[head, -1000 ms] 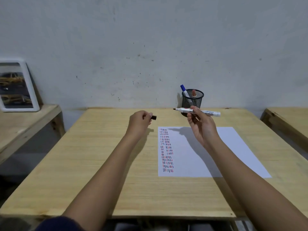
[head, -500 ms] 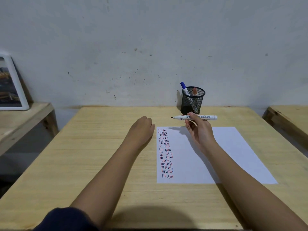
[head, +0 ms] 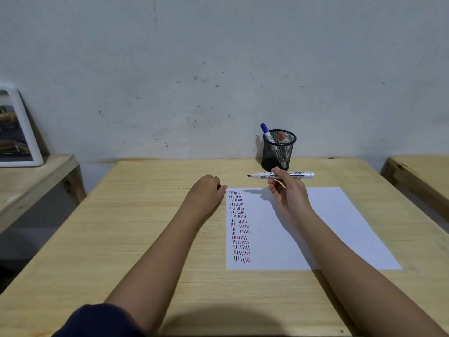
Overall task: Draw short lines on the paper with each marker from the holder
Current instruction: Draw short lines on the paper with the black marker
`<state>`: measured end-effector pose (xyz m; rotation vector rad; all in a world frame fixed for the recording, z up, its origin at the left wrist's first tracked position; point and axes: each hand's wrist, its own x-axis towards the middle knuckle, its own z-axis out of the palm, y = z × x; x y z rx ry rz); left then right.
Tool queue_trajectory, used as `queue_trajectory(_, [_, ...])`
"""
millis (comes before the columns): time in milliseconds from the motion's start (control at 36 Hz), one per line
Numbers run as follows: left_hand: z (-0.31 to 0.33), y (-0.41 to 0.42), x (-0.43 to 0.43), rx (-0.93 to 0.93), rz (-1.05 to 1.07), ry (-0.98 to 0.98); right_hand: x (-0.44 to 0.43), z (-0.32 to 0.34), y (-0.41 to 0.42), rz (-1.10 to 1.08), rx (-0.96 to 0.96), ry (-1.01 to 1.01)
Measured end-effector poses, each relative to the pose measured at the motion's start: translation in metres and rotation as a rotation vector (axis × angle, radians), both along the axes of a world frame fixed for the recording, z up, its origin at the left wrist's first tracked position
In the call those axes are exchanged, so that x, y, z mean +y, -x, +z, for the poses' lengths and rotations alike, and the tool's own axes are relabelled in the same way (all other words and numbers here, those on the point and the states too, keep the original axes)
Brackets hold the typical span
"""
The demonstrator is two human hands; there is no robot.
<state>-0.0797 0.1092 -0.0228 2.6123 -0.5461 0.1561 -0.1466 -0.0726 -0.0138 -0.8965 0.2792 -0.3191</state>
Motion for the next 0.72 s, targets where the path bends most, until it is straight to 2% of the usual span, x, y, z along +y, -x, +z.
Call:
queue_trajectory(167, [0.0, 0.004, 0.001, 0.027, 0.004, 0.018, -0.003, 0.004, 0.006, -0.002, 0.003, 0.003])
queue_trajectory(306, [0.006, 0.019, 0.001, -0.03, 0.021, 0.106, -0.004, 0.01, 0.016, 0.058, -0.058, -0.016])
queue_trajectory(444, [0.002, 0.058, 0.009, -0.025, -0.059, 0.156, 0.003, 0.008, 0.038, 0.087, -0.114, 0.136])
queue_trajectory(556, [-0.013, 0.085, 0.02, 0.067, -0.22, 0.103, 0.015, 0.005, 0.058, 0.081, -0.073, 0.323])
queue_trajectory(722, [-0.024, 0.113, 0.03, 0.166, -0.254, -0.008, 0.029, -0.002, 0.086, 0.137, -0.034, 0.337])
